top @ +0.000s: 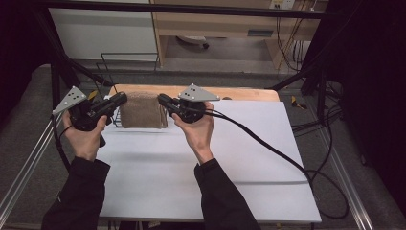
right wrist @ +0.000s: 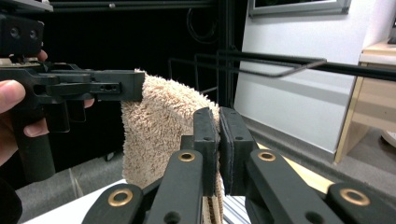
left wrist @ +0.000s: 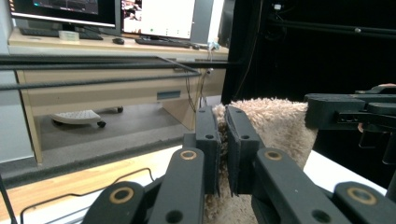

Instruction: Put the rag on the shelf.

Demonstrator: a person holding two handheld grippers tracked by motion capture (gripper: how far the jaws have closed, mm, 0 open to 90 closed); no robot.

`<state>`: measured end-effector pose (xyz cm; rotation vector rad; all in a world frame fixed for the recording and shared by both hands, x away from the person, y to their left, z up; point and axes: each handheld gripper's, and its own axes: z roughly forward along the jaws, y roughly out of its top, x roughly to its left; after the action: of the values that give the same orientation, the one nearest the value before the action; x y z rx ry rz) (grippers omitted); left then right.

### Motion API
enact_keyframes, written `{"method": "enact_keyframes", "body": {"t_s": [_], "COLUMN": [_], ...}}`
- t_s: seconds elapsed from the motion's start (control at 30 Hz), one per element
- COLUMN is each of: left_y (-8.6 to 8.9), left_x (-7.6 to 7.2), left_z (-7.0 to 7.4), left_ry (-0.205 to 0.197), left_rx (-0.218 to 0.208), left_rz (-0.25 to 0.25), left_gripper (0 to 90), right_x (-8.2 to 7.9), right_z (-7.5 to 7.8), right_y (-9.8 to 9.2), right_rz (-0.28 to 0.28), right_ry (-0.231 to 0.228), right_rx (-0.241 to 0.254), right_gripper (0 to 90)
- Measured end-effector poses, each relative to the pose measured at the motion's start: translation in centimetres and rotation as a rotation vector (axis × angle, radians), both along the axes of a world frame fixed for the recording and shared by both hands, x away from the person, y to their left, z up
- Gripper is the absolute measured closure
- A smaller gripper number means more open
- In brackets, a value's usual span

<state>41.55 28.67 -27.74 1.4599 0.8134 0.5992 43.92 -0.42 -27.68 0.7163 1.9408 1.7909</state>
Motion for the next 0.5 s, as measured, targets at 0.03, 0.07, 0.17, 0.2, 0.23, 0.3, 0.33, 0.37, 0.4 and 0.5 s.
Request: {"method": "enact_keyframes", "body": {"t_s": [0.03,0.07,0.17,0.2,0.23,0.3,0.33,0.37,0.4,0.5], "left_y": [0.1,0.1,0.2,0.3,0.3,0.4,0.5,0.5,0.5,0.6], "left_x": [0.1,0.2,0.3,0.4,0.4,0.5,0.6,0.7,0.7,0.8], "left_z": [0.2,0.3,0.5,0.6,0.6,0.7,0.8,0.9,0.9,1.1], "left_ry": [-0.01,-0.007,-0.016,-0.02,-0.023,-0.028,-0.039,-0.036,-0.037,-0.041], "left_rx": [0.003,-0.003,-0.004,-0.007,-0.012,-0.017,-0.024,-0.035,-0.039,-0.038], "left_rz": [0.007,0.004,0.009,0.011,0.011,0.012,0.02,0.015,0.015,0.022], "left_gripper": [84.2,84.2,84.2,84.2,84.2,84.2,84.2,84.2,84.2,84.2], "right_x": [0.2,0.2,0.3,0.4,0.4,0.4,0.5,0.5,0.6,0.8], "right_z": [0.3,0.3,0.5,0.6,0.7,0.8,0.9,1.0,1.1,1.4], "right_y": [0.2,0.2,0.3,0.4,0.4,0.5,0.6,0.6,0.7,0.8], "right_rz": [-0.001,0.0,0.001,0.002,0.003,0.004,0.004,0.005,0.005,0.003], "right_ry": [-0.012,-0.015,-0.024,-0.024,-0.029,-0.035,-0.038,-0.039,-0.04,-0.046], "right_rx": [0.004,0.004,0.01,0.012,0.014,0.021,0.024,0.029,0.033,0.04], "right_gripper": [86.3,86.3,86.3,86.3,86.3,86.3,86.3,86.3,86.3,86.3]}}
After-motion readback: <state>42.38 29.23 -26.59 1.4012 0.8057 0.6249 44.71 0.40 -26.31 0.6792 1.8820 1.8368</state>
